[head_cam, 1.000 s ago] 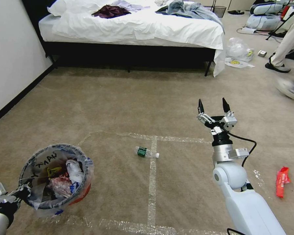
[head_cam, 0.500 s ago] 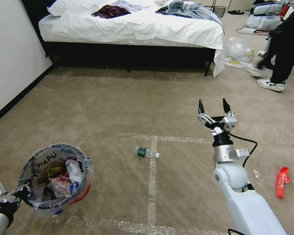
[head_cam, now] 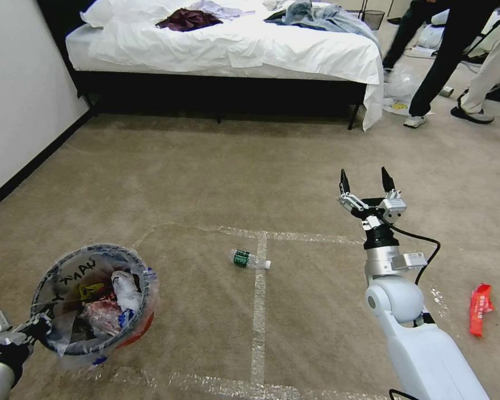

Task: Pick up the trash bin and place the garbage on the floor into it.

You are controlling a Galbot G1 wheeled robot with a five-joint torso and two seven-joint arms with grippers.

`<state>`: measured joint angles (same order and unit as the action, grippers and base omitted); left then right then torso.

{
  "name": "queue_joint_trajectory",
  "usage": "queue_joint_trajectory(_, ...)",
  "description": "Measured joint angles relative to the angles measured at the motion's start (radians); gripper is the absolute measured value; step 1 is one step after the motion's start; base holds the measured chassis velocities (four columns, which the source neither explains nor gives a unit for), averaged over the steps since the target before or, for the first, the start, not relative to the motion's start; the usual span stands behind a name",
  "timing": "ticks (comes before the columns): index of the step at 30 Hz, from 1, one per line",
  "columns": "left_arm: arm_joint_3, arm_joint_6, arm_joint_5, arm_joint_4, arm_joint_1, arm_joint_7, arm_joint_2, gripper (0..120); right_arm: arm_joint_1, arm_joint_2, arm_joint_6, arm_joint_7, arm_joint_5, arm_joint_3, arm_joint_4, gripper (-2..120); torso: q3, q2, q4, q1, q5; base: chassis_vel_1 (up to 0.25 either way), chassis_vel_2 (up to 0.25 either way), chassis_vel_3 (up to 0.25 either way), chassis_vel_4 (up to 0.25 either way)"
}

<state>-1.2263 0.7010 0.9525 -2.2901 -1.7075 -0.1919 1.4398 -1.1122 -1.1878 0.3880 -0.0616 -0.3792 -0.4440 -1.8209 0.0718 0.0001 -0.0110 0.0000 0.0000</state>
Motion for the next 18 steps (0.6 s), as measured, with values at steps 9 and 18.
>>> queue_joint_trajectory(9, 0.000, 0.000, -0.001, 0.001, 0.000, 0.002, 0.001, 0, 0.002, -0.004, 0.001, 0.000, -0.001, 0.000, 0.003, 100, 0.000, 0.000, -0.0001, 0.000, 0.0000, -0.006, 0.007, 0.004, -0.013)
queue_joint_trajectory(18, 0.000, 0.000, -0.002, 0.001, 0.000, 0.003, 0.003, 0, 0.007, -0.009, 0.002, 0.000, 0.002, 0.004, 0.010, 100, 0.000, 0.000, 0.0000, 0.000, 0.0000, -0.065, 0.067, 0.064, -0.077)
